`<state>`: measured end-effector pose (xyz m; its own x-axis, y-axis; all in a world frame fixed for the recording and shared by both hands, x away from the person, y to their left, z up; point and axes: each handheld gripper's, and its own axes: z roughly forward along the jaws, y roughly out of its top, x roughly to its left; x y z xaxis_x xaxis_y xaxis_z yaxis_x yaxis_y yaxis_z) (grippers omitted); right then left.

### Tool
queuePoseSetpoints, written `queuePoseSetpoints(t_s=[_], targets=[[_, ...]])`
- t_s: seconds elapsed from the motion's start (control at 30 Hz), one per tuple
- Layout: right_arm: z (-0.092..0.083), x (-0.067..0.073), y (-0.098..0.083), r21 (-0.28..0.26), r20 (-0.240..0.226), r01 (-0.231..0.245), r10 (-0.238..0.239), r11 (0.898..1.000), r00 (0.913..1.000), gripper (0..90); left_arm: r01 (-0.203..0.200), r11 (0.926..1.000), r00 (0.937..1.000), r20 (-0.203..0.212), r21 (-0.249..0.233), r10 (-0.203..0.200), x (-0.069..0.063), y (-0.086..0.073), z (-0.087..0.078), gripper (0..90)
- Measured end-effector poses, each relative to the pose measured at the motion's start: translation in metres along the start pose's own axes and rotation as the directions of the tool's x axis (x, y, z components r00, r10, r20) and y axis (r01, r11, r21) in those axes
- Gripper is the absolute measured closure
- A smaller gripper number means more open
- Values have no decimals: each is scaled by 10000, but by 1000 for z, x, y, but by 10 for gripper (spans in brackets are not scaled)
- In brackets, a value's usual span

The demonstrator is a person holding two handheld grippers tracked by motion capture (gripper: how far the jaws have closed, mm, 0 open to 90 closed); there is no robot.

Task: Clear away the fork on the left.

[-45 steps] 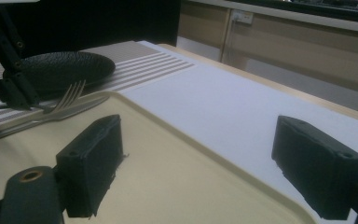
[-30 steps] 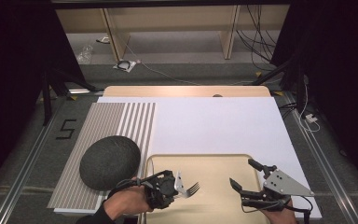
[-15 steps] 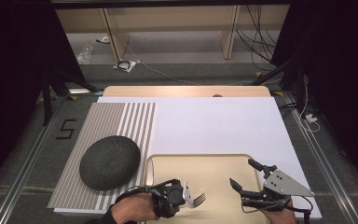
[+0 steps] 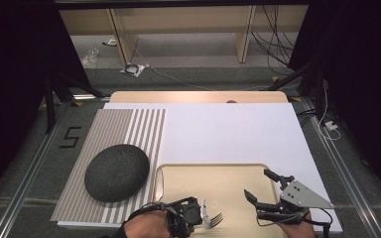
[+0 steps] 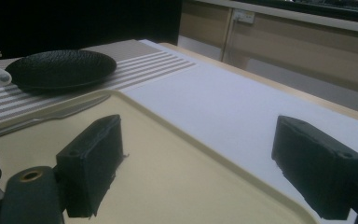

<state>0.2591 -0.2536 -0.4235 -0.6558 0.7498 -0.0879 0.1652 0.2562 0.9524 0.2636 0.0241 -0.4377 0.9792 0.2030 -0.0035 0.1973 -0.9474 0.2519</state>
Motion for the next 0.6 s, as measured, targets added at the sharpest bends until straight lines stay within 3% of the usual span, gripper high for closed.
queuePoseSetpoints(t_s=[0.6], targets=[[0, 0, 0, -2, -14, -8, 8, 10000, 10000, 172, -53, 9984, 9995, 306, 554, 36, -4, 2, 14, 841]])
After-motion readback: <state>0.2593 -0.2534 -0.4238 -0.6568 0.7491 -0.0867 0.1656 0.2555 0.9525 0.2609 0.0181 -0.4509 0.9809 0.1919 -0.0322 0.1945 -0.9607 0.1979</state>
